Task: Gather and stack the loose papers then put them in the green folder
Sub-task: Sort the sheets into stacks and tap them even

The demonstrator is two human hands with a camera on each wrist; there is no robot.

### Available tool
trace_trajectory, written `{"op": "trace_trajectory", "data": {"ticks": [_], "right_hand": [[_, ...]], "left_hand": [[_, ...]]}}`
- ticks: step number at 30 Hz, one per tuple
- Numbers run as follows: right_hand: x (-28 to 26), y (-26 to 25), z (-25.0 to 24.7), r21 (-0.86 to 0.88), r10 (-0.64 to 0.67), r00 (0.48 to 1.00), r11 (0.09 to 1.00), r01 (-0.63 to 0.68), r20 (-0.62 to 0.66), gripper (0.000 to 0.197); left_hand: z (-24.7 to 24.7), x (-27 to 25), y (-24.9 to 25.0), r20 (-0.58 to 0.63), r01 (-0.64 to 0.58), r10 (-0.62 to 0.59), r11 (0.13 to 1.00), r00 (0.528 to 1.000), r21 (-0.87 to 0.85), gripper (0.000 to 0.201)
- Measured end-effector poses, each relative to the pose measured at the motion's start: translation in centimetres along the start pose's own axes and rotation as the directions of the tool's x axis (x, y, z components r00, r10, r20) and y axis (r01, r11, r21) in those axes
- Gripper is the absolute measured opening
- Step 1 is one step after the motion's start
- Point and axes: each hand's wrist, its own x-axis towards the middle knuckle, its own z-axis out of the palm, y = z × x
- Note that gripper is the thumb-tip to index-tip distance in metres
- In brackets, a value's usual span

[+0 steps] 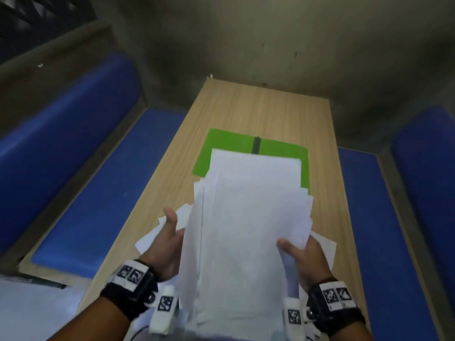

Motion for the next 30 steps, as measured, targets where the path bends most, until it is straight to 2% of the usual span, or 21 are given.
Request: {"op": "trace_trajectory", "data": {"ticks": [2, 4, 5, 6, 8, 10, 11, 13, 16, 17, 20, 22, 24, 26, 28, 30], "right_hand": [[0.8, -2.8, -0.1, -0.028, -0.134, 0.991, 0.991, 0.133, -0.031, 0.042], [1.3, -4.5, -0.1, 0.049, -0.228, 0.972, 0.972, 0.231, -0.054, 0.038], [1.6, -5.0, 0.0, 0.107, -0.244, 0.968, 0.963, 0.249, -0.055, 0.038], [1.9, -5.3, -0.1, 0.149, -0.241, 0.968, 0.957, 0.248, -0.068, 0.042], [2.4, -4.4, 0.0, 0.238, -0.203, 0.974, 0.945, 0.223, -0.105, 0.051], [2.0, -2.6, 0.6, 0.226, -0.144, 0.98, 0.959, 0.172, -0.136, 0.062], [1.8, -1.2, 0.8, 0.182, -0.114, 0.985, 0.974, 0.137, -0.128, 0.069], [1.0, 1.8, 1.2, 0.068, -0.021, 0.995, 0.997, 0.028, -0.1, 0.079], [-0.2, 5.4, 1.3, -0.001, 0.12, 0.988, 0.993, -0.12, -0.093, 0.094], [-0.3, 5.8, 1.4, -0.035, 0.118, 0.988, 0.992, -0.123, -0.103, 0.089], [-0.1, 4.4, 1.8, -0.077, 0.045, 0.989, 0.995, -0.056, -0.141, 0.047], [0.1, 1.6, 1.7, -0.061, -0.049, 0.987, 0.997, 0.041, -0.152, 0.044], [-0.1, -1.6, 1.1, -0.028, -0.135, 0.982, 0.991, 0.132, -0.131, 0.043], [0.2, -3.1, 0.5, -0.012, -0.188, 0.978, 0.982, 0.188, -0.087, 0.04], [0.8, -2.3, 0.2, -0.1, -0.209, 0.977, 0.974, 0.204, -0.036, 0.043], [1.4, -0.1, 0.0, -0.156, -0.123, 0.992, 0.98, 0.121, -0.002, 0.061]], "left_hand": [[0.6, -0.4, 2.6, 0.106, -0.052, 0.057, 0.997, 0.993, -0.049, 0.08], [0.8, 0.3, 4.1, 0.136, -0.21, 0.191, 0.966, 0.972, 0.147, 0.052], [0.7, 0.8, 4.3, 0.146, -0.268, 0.237, 0.927, 0.961, 0.263, 0.048], [0.8, 1.1, 4.2, 0.119, -0.309, 0.286, 0.888, 0.951, 0.341, 0.046], [0.7, 1.6, 3.0, 0.066, -0.353, 0.352, 0.873, 0.933, 0.337, 0.041], [-0.2, 2.8, 0.2, 0.026, -0.33, 0.343, 0.877, 0.939, 0.349, 0.035], [-0.6, 3.5, -1.5, 0.021, -0.311, 0.336, 0.843, 0.942, 0.438, 0.033], [-1.3, 4.3, -4.2, 0.016, -0.246, 0.291, 0.777, 0.956, 0.58, 0.03], [-1.1, 4.9, -6.5, -0.093, -0.145, 0.23, 0.831, 0.969, 0.538, 0.046], [-0.8, 5.1, -6.7, -0.122, -0.143, 0.239, 0.842, 0.963, 0.52, 0.051], [0.5, 5.1, -5.0, -0.2, -0.188, 0.333, 0.833, 0.921, 0.521, 0.046], [1.5, 4.3, -2.8, -0.179, -0.284, 0.409, 0.831, 0.895, 0.479, 0.039], [2.1, 3.5, -0.9, -0.136, -0.383, 0.474, 0.824, 0.87, 0.417, 0.041], [1.8, 3.1, 0.1, -0.085, -0.449, 0.528, 0.787, 0.845, 0.424, 0.042], [1.0, 3.4, -0.3, -0.054, -0.398, 0.487, 0.768, 0.872, 0.501, 0.039], [0.4, 4.4, -1.6, -0.029, -0.31, 0.39, 0.773, 0.921, 0.554, 0.04]]}}
